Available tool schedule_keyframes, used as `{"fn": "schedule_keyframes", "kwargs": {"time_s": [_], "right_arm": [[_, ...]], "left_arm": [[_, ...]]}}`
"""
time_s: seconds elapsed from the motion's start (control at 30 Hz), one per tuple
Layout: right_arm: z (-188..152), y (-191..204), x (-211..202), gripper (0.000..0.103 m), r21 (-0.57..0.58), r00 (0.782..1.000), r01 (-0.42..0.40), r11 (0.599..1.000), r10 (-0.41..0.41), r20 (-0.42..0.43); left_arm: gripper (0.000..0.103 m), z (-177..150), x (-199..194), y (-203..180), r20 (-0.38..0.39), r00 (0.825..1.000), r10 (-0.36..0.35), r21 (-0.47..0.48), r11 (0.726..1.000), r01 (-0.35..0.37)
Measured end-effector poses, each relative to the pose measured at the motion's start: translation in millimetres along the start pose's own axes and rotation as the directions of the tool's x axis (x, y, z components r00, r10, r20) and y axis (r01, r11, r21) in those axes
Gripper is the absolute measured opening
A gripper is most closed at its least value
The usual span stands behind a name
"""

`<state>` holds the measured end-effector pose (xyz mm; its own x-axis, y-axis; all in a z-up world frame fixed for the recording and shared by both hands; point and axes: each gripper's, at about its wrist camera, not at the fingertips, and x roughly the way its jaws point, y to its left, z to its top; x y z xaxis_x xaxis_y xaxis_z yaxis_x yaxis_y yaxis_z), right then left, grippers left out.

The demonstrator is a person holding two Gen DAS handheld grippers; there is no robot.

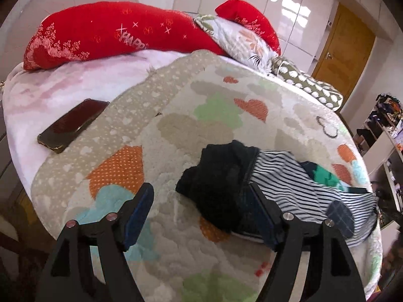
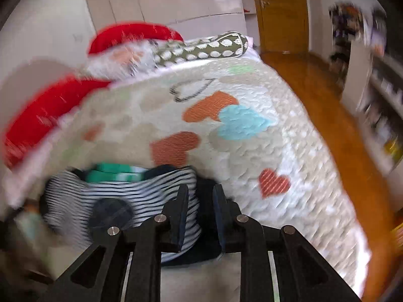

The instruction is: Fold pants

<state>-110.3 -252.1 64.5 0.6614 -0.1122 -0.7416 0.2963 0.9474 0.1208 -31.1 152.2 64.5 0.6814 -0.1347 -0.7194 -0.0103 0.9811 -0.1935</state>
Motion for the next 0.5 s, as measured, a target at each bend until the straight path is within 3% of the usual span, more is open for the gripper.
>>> {"fn": "schedule_keyframes", "kwargs": {"time_s": [0.07, 0.1, 0.13, 0.17, 0.33, 0.5], "right_arm": [[3, 4, 25, 0.044, -0.025, 0.997, 0.001, 1.0, -0.003, -0.075], [0, -1, 33, 0.037, -0.02, 0.992, -0.025, 0.999, 0.022, -0.12], [-2, -4, 37, 0.02, 0.01, 0.986, -0.067, 0.998, 0.068, -0.154], [-2, -7, 35, 0.013, 0.027, 0.983, -0.099, 0.995, 0.102, -0.151], [-7, -24, -16, 0.013, 0.131, 0.97, -0.24, 0.962, 0.243, -0.009], [-16, -42, -4, 0.013, 0.18, 0.987, -0.154, 0.972, 0.16, -0.023]], "left_arm": [[0.075, 1, -9, -2, 0.01, 1.0, -0.007, 0.004, 1.0, 0.007], [0.075, 2, -11, -2, 0.012, 1.0, -0.009, 0.004, 1.0, 0.009], [0.075, 2, -14, -2, 0.015, 1.0, -0.013, 0.0, 1.0, 0.013], [0.075, 3, -14, -2, 0.015, 1.0, -0.016, -0.002, 1.0, 0.016], [0.075, 2, -8, -8, -0.009, 1.0, -0.027, 0.002, 1.0, 0.027], [0.075, -4, -3, -28, -0.038, 0.998, -0.041, 0.044, 0.998, 0.042]]}}
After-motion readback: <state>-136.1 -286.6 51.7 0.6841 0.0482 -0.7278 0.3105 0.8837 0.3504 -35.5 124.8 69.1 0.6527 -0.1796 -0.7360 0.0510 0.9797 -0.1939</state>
